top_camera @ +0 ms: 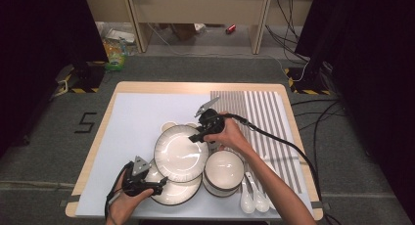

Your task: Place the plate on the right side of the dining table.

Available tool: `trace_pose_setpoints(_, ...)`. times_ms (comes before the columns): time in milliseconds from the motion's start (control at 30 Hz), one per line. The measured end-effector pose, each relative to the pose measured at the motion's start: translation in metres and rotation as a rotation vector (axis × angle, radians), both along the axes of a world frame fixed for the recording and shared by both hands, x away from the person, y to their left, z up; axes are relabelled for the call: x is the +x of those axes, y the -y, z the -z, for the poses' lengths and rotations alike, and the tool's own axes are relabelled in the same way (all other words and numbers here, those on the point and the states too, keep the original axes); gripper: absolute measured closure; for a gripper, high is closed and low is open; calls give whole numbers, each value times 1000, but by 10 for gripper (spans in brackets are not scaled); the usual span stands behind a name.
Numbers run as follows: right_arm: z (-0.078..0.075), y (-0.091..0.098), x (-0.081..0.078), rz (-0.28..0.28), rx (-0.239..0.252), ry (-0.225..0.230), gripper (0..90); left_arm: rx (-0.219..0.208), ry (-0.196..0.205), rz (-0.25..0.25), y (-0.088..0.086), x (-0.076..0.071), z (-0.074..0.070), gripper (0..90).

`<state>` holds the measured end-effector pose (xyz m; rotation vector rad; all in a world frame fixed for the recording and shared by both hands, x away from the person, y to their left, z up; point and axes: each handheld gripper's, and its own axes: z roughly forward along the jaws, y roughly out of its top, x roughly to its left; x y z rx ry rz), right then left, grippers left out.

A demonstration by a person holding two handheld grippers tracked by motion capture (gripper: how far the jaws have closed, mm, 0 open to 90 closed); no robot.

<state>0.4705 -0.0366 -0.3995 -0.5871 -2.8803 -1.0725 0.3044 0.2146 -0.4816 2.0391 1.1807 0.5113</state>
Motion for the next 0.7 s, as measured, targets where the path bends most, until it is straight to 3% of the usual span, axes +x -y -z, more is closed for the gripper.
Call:
trace_pose_setpoints(233,-1,-4,0,-4,-25,6,621,7,-15,9,1,0,0,74)
trace_pose_setpoints(400,-6,-2,0,-24,1,9,677,15,-10,3,1,1,2,66)
trace_pose_setpoints(633,-2,-5,5,0,11,-43,686,17,-7,0,2,1,2,48)
trace_pose_setpoints(667,0,-6,7,27,-24,-62,692,12,-9,1,2,1,1,46)
trace_pose_setpoints(700,0,-6,7,27,-24,-62,692,8,-8,1,2,1,1,46)
